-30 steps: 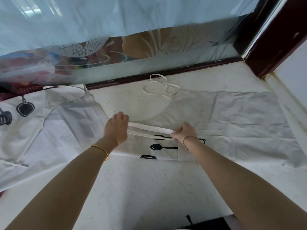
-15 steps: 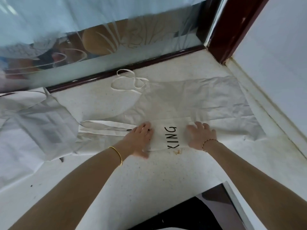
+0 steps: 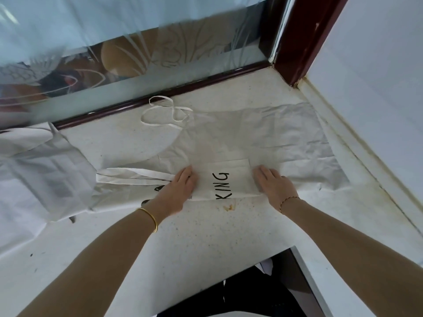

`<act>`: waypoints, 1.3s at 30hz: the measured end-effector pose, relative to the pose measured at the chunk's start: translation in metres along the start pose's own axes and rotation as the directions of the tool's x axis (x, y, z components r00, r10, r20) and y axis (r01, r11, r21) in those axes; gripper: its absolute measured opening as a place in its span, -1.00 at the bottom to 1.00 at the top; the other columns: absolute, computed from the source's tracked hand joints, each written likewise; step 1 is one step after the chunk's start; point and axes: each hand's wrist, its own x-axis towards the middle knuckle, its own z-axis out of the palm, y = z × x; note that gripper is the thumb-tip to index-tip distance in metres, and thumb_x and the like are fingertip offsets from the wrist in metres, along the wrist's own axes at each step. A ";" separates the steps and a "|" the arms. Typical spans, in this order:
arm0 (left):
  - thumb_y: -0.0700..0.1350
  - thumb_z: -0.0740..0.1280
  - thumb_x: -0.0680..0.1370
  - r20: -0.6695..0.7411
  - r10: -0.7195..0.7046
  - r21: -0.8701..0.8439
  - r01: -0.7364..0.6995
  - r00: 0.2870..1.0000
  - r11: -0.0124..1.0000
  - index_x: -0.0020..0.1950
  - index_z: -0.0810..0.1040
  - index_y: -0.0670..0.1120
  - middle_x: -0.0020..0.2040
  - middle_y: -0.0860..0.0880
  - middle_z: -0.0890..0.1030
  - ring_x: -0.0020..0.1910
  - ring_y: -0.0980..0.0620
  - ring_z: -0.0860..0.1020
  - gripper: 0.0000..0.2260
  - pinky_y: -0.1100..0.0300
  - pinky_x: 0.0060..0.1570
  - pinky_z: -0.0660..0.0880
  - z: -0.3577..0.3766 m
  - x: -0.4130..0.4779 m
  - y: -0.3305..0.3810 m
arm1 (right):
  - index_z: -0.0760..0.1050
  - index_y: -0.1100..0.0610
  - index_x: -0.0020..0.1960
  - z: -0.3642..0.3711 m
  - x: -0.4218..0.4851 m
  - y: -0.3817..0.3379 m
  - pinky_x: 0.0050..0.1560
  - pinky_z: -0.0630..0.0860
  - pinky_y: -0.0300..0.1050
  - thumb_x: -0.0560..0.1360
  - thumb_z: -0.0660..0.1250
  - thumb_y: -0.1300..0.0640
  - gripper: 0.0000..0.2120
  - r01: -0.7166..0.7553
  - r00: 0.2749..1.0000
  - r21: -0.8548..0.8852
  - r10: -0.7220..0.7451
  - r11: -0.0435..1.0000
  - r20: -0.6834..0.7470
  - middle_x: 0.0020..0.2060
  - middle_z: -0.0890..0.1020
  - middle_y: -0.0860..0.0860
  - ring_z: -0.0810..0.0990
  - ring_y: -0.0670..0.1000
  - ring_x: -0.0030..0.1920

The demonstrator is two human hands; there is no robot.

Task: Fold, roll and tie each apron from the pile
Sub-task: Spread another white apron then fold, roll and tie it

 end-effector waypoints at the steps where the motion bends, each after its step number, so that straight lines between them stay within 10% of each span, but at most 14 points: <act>1: -0.38 0.22 0.50 -0.045 -0.008 -0.045 0.006 0.999 0.999 0.49 0.11 -0.29 0.52 -0.25 0.02 0.50 -0.22 0.06 -0.42 0.04 0.25 0.45 0.001 0.000 0.000 | 0.00 0.16 0.51 0.001 -0.001 0.001 0.16 0.47 -0.11 0.43 0.26 0.37 -0.26 -0.019 1.000 0.011 0.019 1.000 -0.018 0.47 0.10 0.09 0.26 0.11 0.39; 7: -0.37 0.13 0.53 -0.082 -0.057 -0.183 0.041 0.995 0.982 0.19 0.48 -0.16 0.17 -0.11 0.41 0.09 -0.06 0.43 -0.71 0.18 0.02 0.45 -0.020 0.010 -0.003 | 0.48 0.16 0.20 -0.003 -0.003 0.015 -0.05 0.50 -0.06 0.44 0.21 0.41 -0.63 -0.123 0.985 0.085 0.132 0.989 -0.107 0.13 0.54 0.08 0.54 0.15 0.07; 13: -0.37 0.09 0.52 0.289 -0.073 -0.334 0.173 0.954 0.926 0.07 0.53 -0.17 0.06 -0.12 0.56 0.07 -0.09 0.51 -0.72 0.21 -0.09 0.29 -0.053 0.026 -0.011 | 0.53 0.17 0.09 -0.054 0.032 0.042 0.08 0.50 -0.07 0.55 0.10 0.25 -0.75 -0.119 0.910 0.042 0.092 0.992 0.404 0.05 0.58 0.11 0.55 0.12 0.03; 18: -0.36 0.11 0.50 0.469 -0.090 -0.296 0.253 0.878 0.921 0.05 0.54 -0.13 -0.05 -0.10 0.56 -0.06 -0.06 0.49 -0.72 0.16 -0.12 0.35 -0.071 0.032 -0.030 | 0.41 0.17 -0.25 -0.096 0.062 0.050 -0.21 0.36 -0.14 0.52 0.21 0.23 -0.83 -0.041 0.779 -0.089 0.088 0.995 0.621 -0.27 0.42 0.06 0.41 0.03 -0.29; 25: -0.36 0.12 0.52 0.413 -0.239 -0.285 0.374 0.879 0.882 0.18 0.51 -0.22 0.10 -0.17 0.54 0.02 -0.12 0.47 -0.70 0.20 -0.10 0.31 -0.086 0.065 -0.058 | 0.49 0.14 -0.05 -0.108 0.121 0.064 -0.05 0.48 -0.08 0.50 0.20 0.15 -0.88 -0.169 0.891 -0.049 0.174 0.984 0.418 -0.19 0.54 0.03 0.55 0.08 -0.12; 29: -0.30 0.17 0.52 0.334 -0.282 -0.286 0.381 0.900 0.879 -0.19 0.43 -0.20 0.10 -0.24 0.53 -0.11 -0.08 0.40 -0.89 0.20 -0.17 0.25 -0.090 0.089 -0.073 | 0.53 0.15 0.00 -0.094 0.144 0.063 -0.14 0.46 -0.10 0.55 0.14 0.19 -0.81 -0.165 0.930 -0.038 0.168 0.986 0.326 -0.24 0.54 0.02 0.52 0.04 -0.21; 39: -0.18 0.26 0.53 0.239 -0.268 -0.436 0.349 0.934 0.830 0.05 0.49 -0.18 0.03 -0.10 0.49 0.00 -0.08 0.45 -0.87 0.15 -0.09 0.35 -0.091 0.132 -0.100 | 0.48 0.16 0.08 -0.070 0.161 0.075 -0.17 0.38 -0.10 0.62 0.04 0.01 -0.68 -0.075 0.994 -0.033 0.078 0.997 0.071 0.00 0.44 0.08 0.46 0.07 -0.15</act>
